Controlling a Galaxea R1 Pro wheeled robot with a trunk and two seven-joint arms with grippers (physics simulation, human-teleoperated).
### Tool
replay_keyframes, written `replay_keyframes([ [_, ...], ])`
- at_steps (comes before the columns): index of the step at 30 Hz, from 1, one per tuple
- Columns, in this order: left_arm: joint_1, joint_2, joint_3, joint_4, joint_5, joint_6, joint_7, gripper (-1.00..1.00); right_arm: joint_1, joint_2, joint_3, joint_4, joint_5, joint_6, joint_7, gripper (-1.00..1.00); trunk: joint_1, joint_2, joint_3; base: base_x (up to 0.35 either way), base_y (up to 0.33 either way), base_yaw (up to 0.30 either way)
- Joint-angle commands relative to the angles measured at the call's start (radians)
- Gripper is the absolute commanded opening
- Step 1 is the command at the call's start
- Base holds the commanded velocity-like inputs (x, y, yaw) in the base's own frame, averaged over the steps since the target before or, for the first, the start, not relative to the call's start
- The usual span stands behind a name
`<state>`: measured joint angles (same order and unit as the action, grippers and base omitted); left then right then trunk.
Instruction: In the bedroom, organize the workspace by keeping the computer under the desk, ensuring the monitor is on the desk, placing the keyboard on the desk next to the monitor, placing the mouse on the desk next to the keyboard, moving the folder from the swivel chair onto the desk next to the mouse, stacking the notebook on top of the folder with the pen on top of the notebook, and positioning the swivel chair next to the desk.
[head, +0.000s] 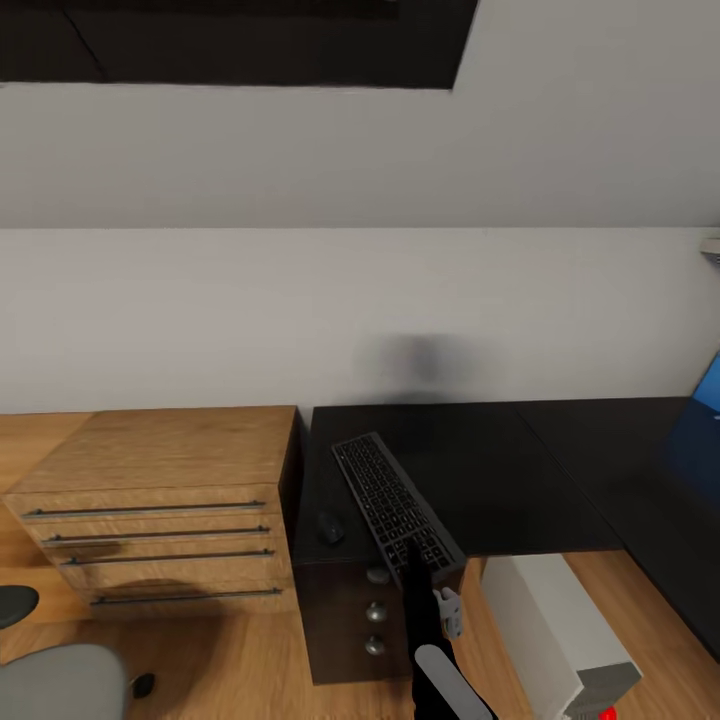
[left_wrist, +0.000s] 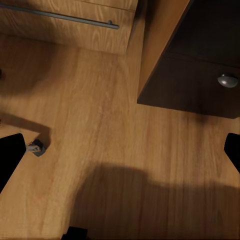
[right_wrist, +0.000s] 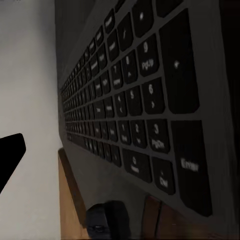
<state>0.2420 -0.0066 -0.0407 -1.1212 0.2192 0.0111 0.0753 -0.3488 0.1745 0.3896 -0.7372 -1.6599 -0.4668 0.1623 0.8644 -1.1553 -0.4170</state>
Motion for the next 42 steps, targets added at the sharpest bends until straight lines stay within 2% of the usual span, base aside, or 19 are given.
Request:
replay_keyframes([
  [1,0.0,0.0,-0.002,-0.002,0.009,0.001,0.006,1.0,-0.001,0.0,0.003,0.001,-0.011,-0.005,0.007,1.0,0.0,-0.001,-0.001,-0.272,0.0,0.0],
  [13,0.0,0.001,-0.002,-0.002,0.009,0.001,0.006,1.0,-0.001,0.0,0.001,0.001,-0.011,-0.006,0.006,1.0,0.0,-0.001,-0.001,-0.314,-0.084,0.0],
  [23,0.0,0.002,-0.002,0.002,0.009,0.0,0.006,1.0,-0.001,0.0,-0.002,0.004,-0.008,-0.007,0.005,1.0,0.0,-0.001,-0.001,-0.246,-0.242,0.0],
  [29,0.0,0.001,-0.002,0.014,0.009,-0.002,0.007,1.0,-0.001,0.0,0.0,0.015,0.001,-0.009,-0.006,1.0,0.0,-0.001,-0.001,-0.057,-0.281,0.0],
  [35,0.0,0.001,-0.002,0.015,0.008,-0.002,0.007,1.0,-0.001,-0.009,0.024,0.022,0.044,-0.014,-0.01,1.0,0.0,-0.001,-0.001,-0.008,-0.082,0.0],
  [38,0.0,0.0,-0.003,0.015,0.007,-0.001,0.008,1.0,-0.001,-0.027,0.032,0.076,0.087,-0.016,-0.01,1.0,-0.008,0.013,0.005,-0.002,-0.023,0.0],
  [42,0.0,0.0,-0.004,0.015,0.007,-0.001,0.008,1.0,-0.001,-0.04,0.039,0.166,0.15,-0.016,-0.009,1.0,-0.023,0.041,0.018,-0.001,-0.011,0.0],
])
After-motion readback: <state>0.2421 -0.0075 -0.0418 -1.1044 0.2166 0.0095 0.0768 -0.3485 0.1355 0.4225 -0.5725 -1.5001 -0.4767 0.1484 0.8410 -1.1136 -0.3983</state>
